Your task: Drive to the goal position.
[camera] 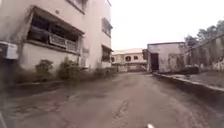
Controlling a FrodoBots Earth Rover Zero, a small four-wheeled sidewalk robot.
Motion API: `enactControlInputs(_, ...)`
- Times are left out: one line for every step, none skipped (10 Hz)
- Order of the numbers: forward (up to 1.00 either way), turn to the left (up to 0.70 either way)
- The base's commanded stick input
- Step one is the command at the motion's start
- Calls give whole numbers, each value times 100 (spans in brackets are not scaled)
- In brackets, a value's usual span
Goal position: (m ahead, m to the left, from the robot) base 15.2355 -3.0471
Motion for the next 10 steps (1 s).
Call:
enactControlInputs(70, -5)
enactControlInputs(70, -22)
enactControlInputs(70, -10)
enactControlInputs(70, -27)
enactControlInputs(70, -14)
enactControlInputs(70, -2)
enactControlInputs(70, -17)
enactControlInputs(70, -28)
enactControlInputs(70, -28)
enactControlInputs(70, -28)
